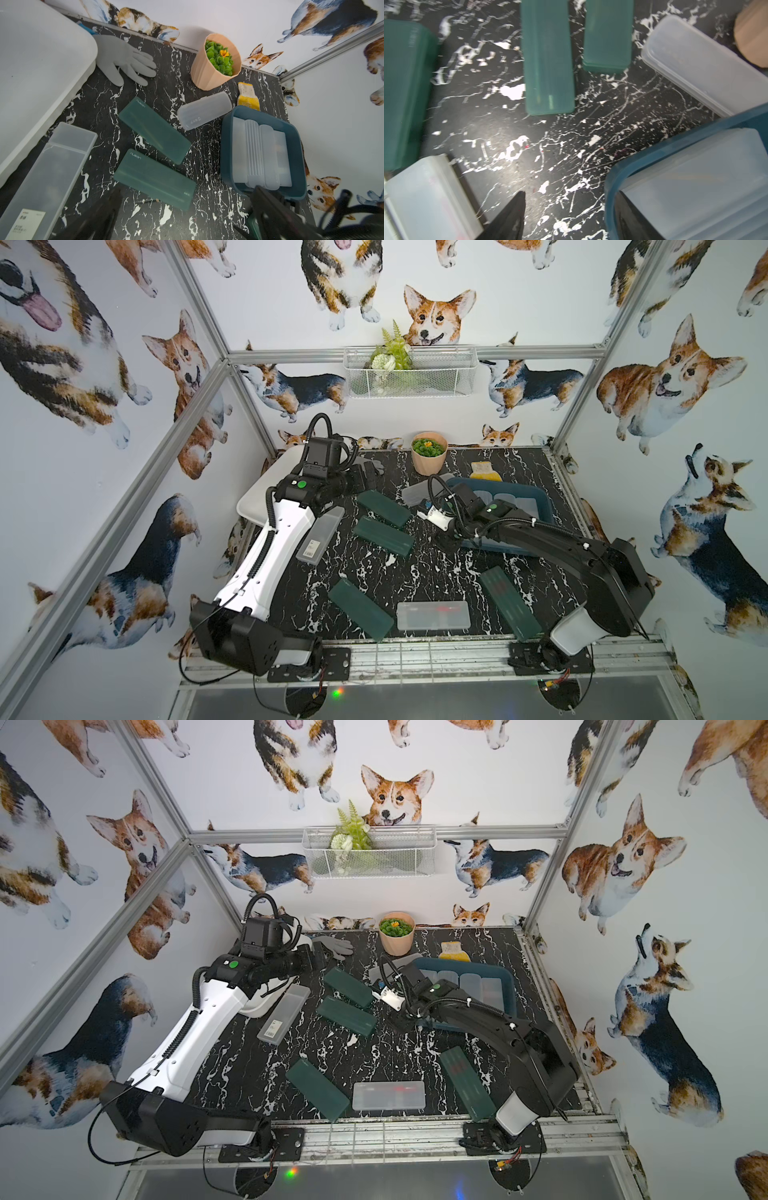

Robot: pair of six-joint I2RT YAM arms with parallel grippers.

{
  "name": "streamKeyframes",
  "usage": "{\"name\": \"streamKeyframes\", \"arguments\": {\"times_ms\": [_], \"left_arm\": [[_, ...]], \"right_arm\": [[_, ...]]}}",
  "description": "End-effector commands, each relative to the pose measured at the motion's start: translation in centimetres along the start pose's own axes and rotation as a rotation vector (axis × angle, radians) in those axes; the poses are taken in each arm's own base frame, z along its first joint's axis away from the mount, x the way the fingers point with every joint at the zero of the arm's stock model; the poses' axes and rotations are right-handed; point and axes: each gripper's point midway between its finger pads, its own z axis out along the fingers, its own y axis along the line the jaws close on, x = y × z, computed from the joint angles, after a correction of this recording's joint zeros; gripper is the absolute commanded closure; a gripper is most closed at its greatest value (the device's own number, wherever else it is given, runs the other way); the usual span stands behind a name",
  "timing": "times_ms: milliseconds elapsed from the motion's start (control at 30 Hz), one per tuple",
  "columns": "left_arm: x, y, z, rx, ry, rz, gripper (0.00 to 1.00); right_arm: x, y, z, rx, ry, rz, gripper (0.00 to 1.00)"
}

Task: Place the pencil cases by color into the storage box
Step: Adjust the storage box at the center of the board, then move the pencil case to the center of the board.

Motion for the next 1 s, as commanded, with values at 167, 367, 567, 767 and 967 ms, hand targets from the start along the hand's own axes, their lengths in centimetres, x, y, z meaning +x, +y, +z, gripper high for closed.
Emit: {"name": "streamKeyframes", "arguments": {"times_ms": [167, 367, 567, 767, 967], "left_arm": [[6.8, 2.2, 0.2, -0.039, 0.193, -0.014, 0.01], [10.6, 1.5, -0.4, 0.004, 0.223, 0.120, 0.01], [13.7, 0.9, -0.6, 0.034, 0.254, 0.118, 0.00], [16.8, 3.0, -0.6, -0.090, 0.321, -0.020, 0.00], [19.7, 6.5, -3.1, -0.283, 0.397, -0.167, 0.00]], "right_arm": [[1.0, 4.1, -2.2, -0.149, -0.069, -0.108, 0.29], [0.6, 3.5, -2.2, -0.121, -0.087, -0.054, 0.29], [0.8, 3.2, -2.5, -0.131, -0.092, 0.000, 0.30], [1.5, 1.6, -2.5, -0.106, -0.092, 0.084, 0.29], [2.1, 1.5, -2.1, -0.104, -0.078, 0.078, 0.29]]}}
